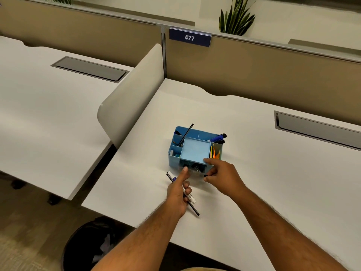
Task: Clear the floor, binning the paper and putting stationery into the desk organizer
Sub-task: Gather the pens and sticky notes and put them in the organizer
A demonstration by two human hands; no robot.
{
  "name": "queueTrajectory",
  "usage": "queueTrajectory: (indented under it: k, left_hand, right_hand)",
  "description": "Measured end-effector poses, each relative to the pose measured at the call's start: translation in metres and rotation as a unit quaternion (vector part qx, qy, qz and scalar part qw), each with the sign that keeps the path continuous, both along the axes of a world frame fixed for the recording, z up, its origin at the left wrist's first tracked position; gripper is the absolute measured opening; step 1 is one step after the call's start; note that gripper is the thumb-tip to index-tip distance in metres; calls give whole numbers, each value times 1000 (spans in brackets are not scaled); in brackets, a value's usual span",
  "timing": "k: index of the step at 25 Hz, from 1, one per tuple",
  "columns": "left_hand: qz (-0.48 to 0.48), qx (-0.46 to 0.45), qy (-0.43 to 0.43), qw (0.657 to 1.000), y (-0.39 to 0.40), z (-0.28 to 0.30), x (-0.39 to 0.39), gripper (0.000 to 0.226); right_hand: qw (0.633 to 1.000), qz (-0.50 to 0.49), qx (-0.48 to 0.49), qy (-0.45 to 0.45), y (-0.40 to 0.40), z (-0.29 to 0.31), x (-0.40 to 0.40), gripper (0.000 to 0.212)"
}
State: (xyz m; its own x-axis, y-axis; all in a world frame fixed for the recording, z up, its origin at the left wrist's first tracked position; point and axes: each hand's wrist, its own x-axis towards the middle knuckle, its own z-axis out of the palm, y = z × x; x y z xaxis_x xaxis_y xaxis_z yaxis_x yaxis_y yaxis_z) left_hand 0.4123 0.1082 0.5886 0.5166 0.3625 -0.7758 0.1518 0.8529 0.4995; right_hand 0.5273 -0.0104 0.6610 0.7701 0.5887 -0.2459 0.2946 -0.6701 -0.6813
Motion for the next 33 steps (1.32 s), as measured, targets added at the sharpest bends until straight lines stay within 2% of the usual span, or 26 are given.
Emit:
queueTrajectory:
  k: [3,6,9,12,17,21,27,33]
  left_hand:
    - [5,40,28,999,8,5,-1,60]
    - [2,68,40,997,19,9,4,50]
    - [-6,86,42,995,23,10,5,41]
    - [-13,90,43,995,23,9,2,41]
    - [-33,96,46,994,27,9,0,44]
    - [-40,103,56,992,30,9,-1,50]
    - [-20,60,22,998,35,6,0,38]
    - [-14,51,7,999,35,9,10,27]
  right_hand:
    - [997,-41,60,-21,-1,3,-5,41]
    - [987,-78,123,-72,2,3,-10,27]
    - [983,-32,115,-137,13,3,-9,15]
    - [978,36,74,-194,28,1,-10,6]
    - [970,71,19,-233,40,-5,-17,10]
    - [976,69,31,-206,38,-4,-12,14]
    - [983,-5,93,-157,21,-3,2,23]
    - [988,10,82,-129,18,-2,6,23]
